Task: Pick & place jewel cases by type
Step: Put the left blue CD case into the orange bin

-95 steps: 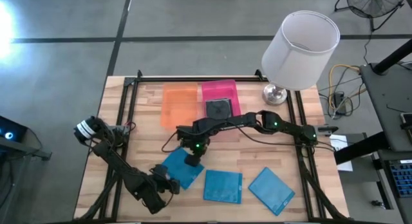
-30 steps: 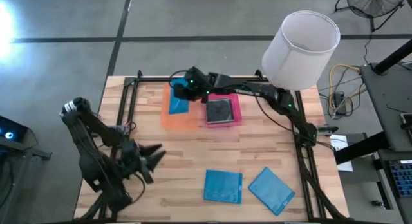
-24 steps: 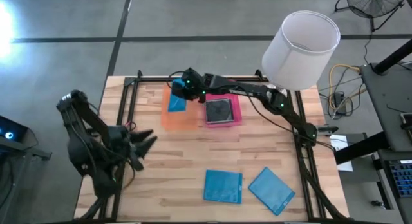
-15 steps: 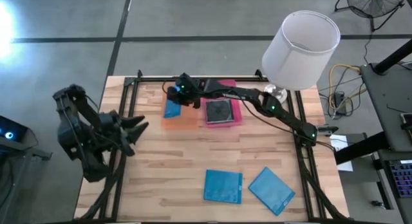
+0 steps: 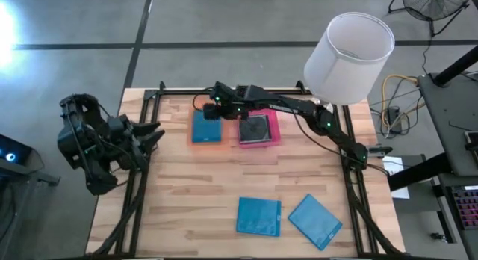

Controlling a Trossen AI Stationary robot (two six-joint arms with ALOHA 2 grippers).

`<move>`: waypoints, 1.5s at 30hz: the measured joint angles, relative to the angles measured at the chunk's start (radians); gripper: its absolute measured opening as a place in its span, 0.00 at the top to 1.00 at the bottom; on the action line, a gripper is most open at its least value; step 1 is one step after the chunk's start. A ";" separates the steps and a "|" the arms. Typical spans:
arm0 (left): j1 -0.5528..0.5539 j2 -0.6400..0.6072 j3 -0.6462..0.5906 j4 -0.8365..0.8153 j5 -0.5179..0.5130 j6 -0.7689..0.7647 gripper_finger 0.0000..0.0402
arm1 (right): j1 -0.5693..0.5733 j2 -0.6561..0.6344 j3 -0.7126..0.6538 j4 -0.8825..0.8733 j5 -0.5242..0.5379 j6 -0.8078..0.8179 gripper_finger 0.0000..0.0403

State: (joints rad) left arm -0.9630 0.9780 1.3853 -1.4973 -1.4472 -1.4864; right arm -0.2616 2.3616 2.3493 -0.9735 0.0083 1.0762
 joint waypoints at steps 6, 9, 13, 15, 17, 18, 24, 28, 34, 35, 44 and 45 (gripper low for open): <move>0.000 0.001 -0.002 -0.002 0.085 0.052 0.60 | 0.116 -0.153 -0.002 -0.323 0.021 -0.354 0.49; 0.000 0.014 -0.023 0.004 0.114 0.046 0.60 | 0.193 -0.208 -0.025 -0.433 -0.022 -0.457 0.51; 0.001 0.021 -0.088 0.043 0.148 -0.027 0.60 | 0.303 -0.278 -0.121 -0.463 -0.131 -0.559 0.53; 0.001 0.020 -0.133 0.078 0.180 -0.077 0.60 | 0.363 -0.322 -0.186 -0.460 -0.174 -0.561 0.54; 0.001 0.020 -0.186 0.153 0.204 -0.111 0.60 | 0.419 -0.362 -0.270 -0.461 -0.182 -0.559 0.55; 0.001 0.021 -0.217 0.208 0.217 -0.118 0.60 | 0.443 -0.379 -0.316 -0.459 -0.182 -0.556 0.56; 0.013 0.059 -0.433 0.864 0.308 0.023 0.60 | 0.559 -0.503 -0.608 -0.318 -0.222 -0.490 0.58; 0.036 0.176 -0.545 1.404 0.360 0.192 0.60 | 0.585 -0.572 -0.793 -0.107 -0.222 -0.464 0.58; 0.068 0.437 -0.518 1.713 0.404 0.237 0.63 | 0.576 -0.620 -1.050 0.172 -0.187 -0.381 0.64; 0.073 0.480 -0.491 1.711 0.423 0.224 0.65 | 0.573 -0.620 -1.086 0.221 -0.185 -0.367 0.67; 0.127 0.766 -0.136 1.301 0.651 -0.011 0.92 | 0.582 -0.620 -1.248 0.431 -0.090 -0.190 0.97; 0.134 0.795 -0.080 1.261 0.692 0.001 0.96 | 0.581 -0.621 -1.255 0.434 -0.086 -0.177 0.97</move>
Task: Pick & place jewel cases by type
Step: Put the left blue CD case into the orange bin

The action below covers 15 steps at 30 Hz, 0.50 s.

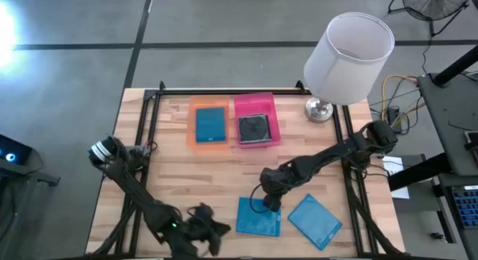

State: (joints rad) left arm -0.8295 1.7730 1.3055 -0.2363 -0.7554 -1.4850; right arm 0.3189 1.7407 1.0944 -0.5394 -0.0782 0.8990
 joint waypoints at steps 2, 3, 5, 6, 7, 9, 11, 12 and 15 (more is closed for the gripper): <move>0.014 0.056 0.098 -0.080 0.055 0.041 0.99 | -0.003 0.000 -0.014 0.001 0.003 0.017 0.98; 0.022 0.086 0.147 -0.106 0.089 0.069 0.99 | -0.004 0.001 -0.020 0.003 0.004 0.021 0.98; 0.040 0.137 0.228 -0.151 0.155 0.126 1.00 | -0.004 0.001 -0.030 0.038 0.003 0.034 0.98; 0.050 0.165 0.262 -0.174 0.176 0.147 1.00 | -0.004 0.001 -0.035 0.067 0.003 0.037 0.98; 0.058 0.195 0.293 -0.184 0.193 0.174 1.00 | -0.004 0.001 -0.042 0.090 0.003 0.042 0.98; 0.072 0.253 0.338 -0.191 0.210 0.240 1.00 | -0.010 0.001 -0.057 0.130 0.003 0.065 0.98; 0.085 0.304 0.376 -0.207 0.220 0.300 1.00 | -0.015 0.001 -0.077 0.178 0.001 0.078 0.98; 0.091 0.326 0.394 -0.210 0.227 0.325 1.00 | -0.016 0.001 -0.087 0.192 -0.006 0.090 0.98; 0.107 0.375 0.437 -0.226 0.258 0.394 1.00 | -0.022 0.001 -0.111 0.207 -0.051 0.109 0.98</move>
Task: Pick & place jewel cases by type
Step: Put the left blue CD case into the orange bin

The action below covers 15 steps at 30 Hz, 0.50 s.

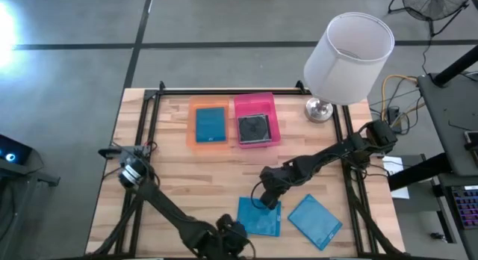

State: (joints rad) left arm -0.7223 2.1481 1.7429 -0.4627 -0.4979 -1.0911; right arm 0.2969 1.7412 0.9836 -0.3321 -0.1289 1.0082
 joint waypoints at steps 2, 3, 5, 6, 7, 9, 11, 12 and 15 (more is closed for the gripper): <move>0.007 0.030 0.020 0.000 0.022 0.042 1.00 | -0.002 0.000 -0.014 0.014 -0.007 0.025 0.98; 0.012 0.045 0.026 -0.005 0.044 0.058 1.00 | -0.003 0.000 -0.023 0.027 -0.005 0.033 0.98; 0.022 0.070 0.032 -0.004 0.111 0.067 1.00 | -0.004 0.000 -0.044 0.054 -0.002 0.048 0.98; 0.024 0.081 0.033 -0.004 0.141 0.067 1.00 | -0.004 0.001 -0.054 0.070 -0.002 0.057 0.98; 0.027 0.092 0.034 -0.005 0.161 0.069 1.00 | -0.004 0.002 -0.063 0.087 -0.003 0.066 0.98; 0.031 0.110 0.036 -0.011 0.178 0.070 1.00 | -0.001 0.002 -0.075 0.090 -0.007 0.079 0.98; 0.039 0.121 0.035 -0.052 0.187 0.068 1.00 | -0.001 0.002 -0.081 0.093 -0.031 0.081 0.98; 0.043 0.123 0.033 -0.080 0.192 0.068 1.00 | -0.001 0.002 -0.084 0.093 -0.048 0.078 0.98; 0.065 0.123 0.022 -0.147 0.198 0.064 1.00 | 0.000 0.003 -0.089 0.107 -0.109 0.061 0.98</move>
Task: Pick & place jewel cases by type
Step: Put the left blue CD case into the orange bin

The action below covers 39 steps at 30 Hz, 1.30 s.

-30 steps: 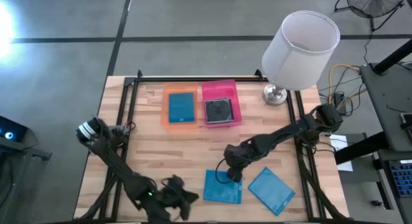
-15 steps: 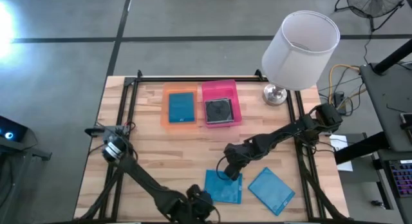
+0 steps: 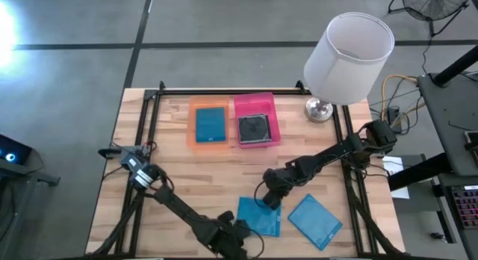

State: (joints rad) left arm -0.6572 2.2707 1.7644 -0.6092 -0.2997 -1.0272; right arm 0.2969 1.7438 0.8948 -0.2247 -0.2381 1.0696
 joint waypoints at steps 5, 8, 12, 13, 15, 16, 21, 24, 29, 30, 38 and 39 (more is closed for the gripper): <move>0.043 -0.005 -0.014 -0.098 -0.004 0.016 1.00 | 0.001 0.000 0.000 0.042 -0.062 -0.002 0.98; 0.068 -0.007 -0.022 -0.110 -0.001 0.059 1.00 | 0.004 0.000 0.000 0.060 -0.073 0.017 0.98; 0.105 -0.019 -0.041 -0.192 -0.094 0.069 1.00 | 0.015 0.000 0.003 0.060 -0.081 0.016 0.98; 0.116 -0.023 -0.050 -0.223 -0.138 0.062 1.00 | 0.022 -0.004 0.004 0.059 -0.071 0.011 0.98; 0.138 -0.042 -0.081 -0.296 -0.232 0.042 1.00 | 0.045 -0.028 0.004 0.056 -0.026 0.023 0.98; 0.152 -0.052 -0.103 -0.327 -0.262 0.028 1.00 | 0.057 -0.047 0.004 0.049 0.009 0.045 0.98; 0.186 -0.193 -0.239 -0.294 -0.275 -0.047 1.00 | 0.096 -0.169 -0.061 -0.094 0.233 0.253 0.98; 0.165 -0.324 -0.350 -0.055 -0.234 -0.058 1.00 | 0.086 -0.186 -0.143 -0.043 0.195 0.342 0.98; 0.147 -0.442 -0.562 0.395 -0.040 -0.168 1.00 | 0.079 -0.180 -0.229 0.147 0.198 0.337 0.97; 0.144 -0.442 -0.593 0.462 -0.042 -0.208 1.00 | 0.076 -0.185 -0.235 0.147 0.206 0.336 0.95; 0.118 -0.430 -0.657 0.566 -0.051 -0.434 0.88 | 0.053 -0.212 -0.271 0.139 0.207 0.284 0.66; 0.117 -0.430 -0.649 0.574 -0.053 -0.445 0.84 | 0.053 -0.213 -0.273 0.149 0.200 0.281 0.62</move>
State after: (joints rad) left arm -0.5399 1.8412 1.1154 -0.0353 -0.3526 -1.4724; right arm 0.3499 1.5307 0.6221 -0.0760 -0.0380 1.3509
